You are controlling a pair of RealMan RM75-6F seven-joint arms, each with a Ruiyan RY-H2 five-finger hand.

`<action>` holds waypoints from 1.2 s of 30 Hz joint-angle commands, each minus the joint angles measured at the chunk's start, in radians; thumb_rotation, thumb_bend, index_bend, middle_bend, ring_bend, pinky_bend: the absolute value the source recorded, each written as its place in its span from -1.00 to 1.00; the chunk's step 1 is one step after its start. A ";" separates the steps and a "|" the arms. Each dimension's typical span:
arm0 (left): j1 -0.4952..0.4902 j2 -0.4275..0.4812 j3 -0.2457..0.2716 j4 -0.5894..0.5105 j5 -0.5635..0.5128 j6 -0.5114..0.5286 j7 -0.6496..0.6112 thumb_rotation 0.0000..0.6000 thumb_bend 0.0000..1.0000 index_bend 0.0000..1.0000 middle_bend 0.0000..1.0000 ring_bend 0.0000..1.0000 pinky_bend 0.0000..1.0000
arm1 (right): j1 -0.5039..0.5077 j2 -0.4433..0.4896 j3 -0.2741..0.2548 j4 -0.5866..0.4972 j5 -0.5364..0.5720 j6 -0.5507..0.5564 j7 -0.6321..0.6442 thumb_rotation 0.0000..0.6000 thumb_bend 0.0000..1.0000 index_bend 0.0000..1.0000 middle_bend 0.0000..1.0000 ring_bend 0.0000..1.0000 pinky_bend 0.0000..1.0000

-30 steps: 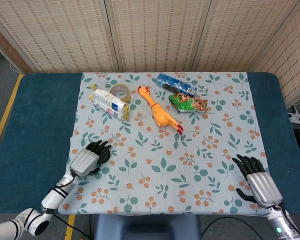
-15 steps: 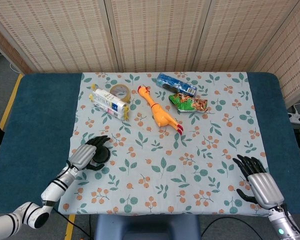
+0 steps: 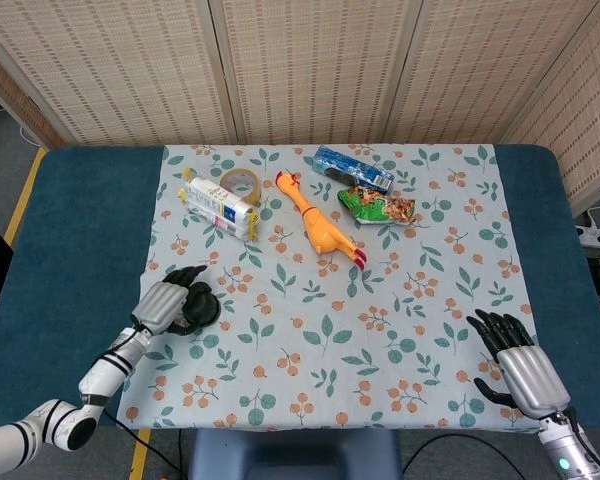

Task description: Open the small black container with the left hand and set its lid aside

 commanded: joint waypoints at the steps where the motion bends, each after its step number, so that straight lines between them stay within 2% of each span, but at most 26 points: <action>1: 0.000 -0.009 0.004 0.011 -0.008 0.009 0.019 1.00 -0.44 -0.47 -1.00 -1.00 -0.81 | 0.001 0.000 -0.001 -0.001 -0.001 -0.003 -0.002 1.00 -0.60 -1.00 -1.00 -1.00 -1.00; 7: -0.004 -0.021 0.011 0.032 -0.004 0.020 0.050 1.00 -0.44 -0.37 -1.00 -1.00 -0.81 | 0.001 0.001 -0.001 -0.002 -0.002 -0.002 -0.001 1.00 -0.60 -1.00 -1.00 -1.00 -1.00; 9: -0.005 -0.020 0.014 0.032 -0.003 0.018 0.047 1.00 -0.44 -0.27 -0.91 -1.00 -0.80 | 0.000 0.000 0.000 -0.002 0.000 -0.002 -0.001 1.00 -0.60 -1.00 -1.00 -1.00 -1.00; 11: -0.006 -0.019 0.014 0.033 0.002 0.023 0.044 1.00 -0.42 -0.20 -0.65 -0.89 -0.75 | 0.001 0.000 0.000 -0.002 0.001 -0.004 -0.002 1.00 -0.60 -1.00 -1.00 -1.00 -1.00; 12: -0.006 -0.019 0.015 0.033 0.006 0.025 0.041 1.00 -0.39 -0.16 -0.44 -0.74 -0.70 | 0.001 -0.001 0.000 -0.001 0.002 -0.005 -0.003 1.00 -0.60 -1.00 -1.00 -1.00 -1.00; 14: -0.004 -0.019 0.019 0.032 0.017 0.036 0.035 1.00 -0.35 -0.10 -0.18 -0.50 -0.64 | 0.002 -0.002 0.000 -0.001 0.003 -0.008 -0.005 1.00 -0.60 -1.00 -1.00 -1.00 -1.00; 17: -0.001 -0.028 0.024 0.047 0.040 0.064 0.040 1.00 -0.28 0.01 0.03 -0.31 -0.60 | 0.004 -0.004 0.001 -0.001 0.006 -0.011 -0.009 1.00 -0.60 -1.00 -1.00 -1.00 -1.00; 23: 0.002 -0.045 0.027 0.070 0.058 0.091 0.022 1.00 -0.19 0.07 0.12 -0.17 -0.52 | 0.004 -0.007 0.001 -0.002 0.010 -0.015 -0.019 1.00 -0.60 -1.00 -1.00 -1.00 -1.00; 36: 0.008 -0.066 0.020 0.105 0.080 0.135 -0.049 1.00 -0.06 0.21 0.25 -0.04 -0.43 | 0.007 -0.011 0.007 -0.002 0.024 -0.020 -0.027 1.00 -0.60 -1.00 -1.00 -1.00 -1.00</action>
